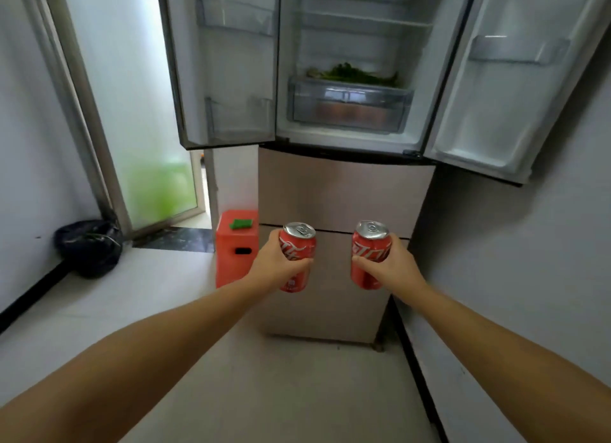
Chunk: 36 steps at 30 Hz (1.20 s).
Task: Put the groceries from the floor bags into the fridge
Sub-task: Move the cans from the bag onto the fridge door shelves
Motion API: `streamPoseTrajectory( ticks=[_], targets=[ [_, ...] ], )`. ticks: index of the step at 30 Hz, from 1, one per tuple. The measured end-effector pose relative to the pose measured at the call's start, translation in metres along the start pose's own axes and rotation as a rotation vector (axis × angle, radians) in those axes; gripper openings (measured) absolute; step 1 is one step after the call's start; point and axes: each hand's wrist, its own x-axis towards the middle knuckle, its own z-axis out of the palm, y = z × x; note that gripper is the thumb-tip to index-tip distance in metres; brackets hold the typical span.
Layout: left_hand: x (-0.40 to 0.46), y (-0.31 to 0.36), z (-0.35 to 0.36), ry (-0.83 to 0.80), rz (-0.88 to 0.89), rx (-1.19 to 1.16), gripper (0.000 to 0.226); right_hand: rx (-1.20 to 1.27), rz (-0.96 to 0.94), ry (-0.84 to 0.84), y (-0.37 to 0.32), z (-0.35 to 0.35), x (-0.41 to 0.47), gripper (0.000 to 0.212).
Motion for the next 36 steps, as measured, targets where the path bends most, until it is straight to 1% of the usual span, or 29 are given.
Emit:
streamPoseTrajectory(
  ticks=[4,7,11,13,16,19,21,25,29,33,36],
  targets=[
    [0.083,-0.003,-0.016,0.106,0.021,0.022,0.066,0.033,-0.092,-0.056,-0.006,0.032,0.101,0.064],
    [0.149,0.008,-0.032,0.139,0.078,0.073,0.066,0.061,-0.170,-0.072,-0.022,0.046,0.177,0.062],
    [0.229,0.049,-0.062,0.155,0.184,0.090,0.062,0.073,-0.305,-0.105,-0.069,0.044,0.262,0.057],
    [0.262,0.075,-0.076,0.191,0.226,0.045,0.060,0.116,-0.389,-0.089,-0.099,0.039,0.299,0.055],
    [0.296,0.115,-0.093,0.286,0.289,-0.045,0.060,0.206,-0.512,-0.073,-0.145,0.040,0.350,0.056],
    [0.321,0.145,-0.117,0.430,0.355,-0.044,0.060,0.286,-0.641,-0.126,-0.188,0.048,0.396,0.052],
    [0.329,0.155,-0.136,0.508,0.369,-0.027,0.059,0.332,-0.710,-0.182,-0.210,0.057,0.418,0.051],
    [0.338,0.152,-0.164,0.623,0.321,0.083,0.062,0.335,-0.779,-0.340,-0.227,0.093,0.456,0.062],
    [0.355,0.133,-0.176,0.744,0.188,0.114,0.063,0.322,-0.757,-0.411,-0.224,0.129,0.478,0.060],
    [0.362,0.110,-0.172,0.738,0.061,0.208,0.065,0.239,-0.726,-0.488,-0.208,0.149,0.486,0.068],
    [0.361,0.102,-0.168,0.739,0.017,0.292,0.071,0.188,-0.737,-0.491,-0.197,0.158,0.485,0.076]
  ],
)
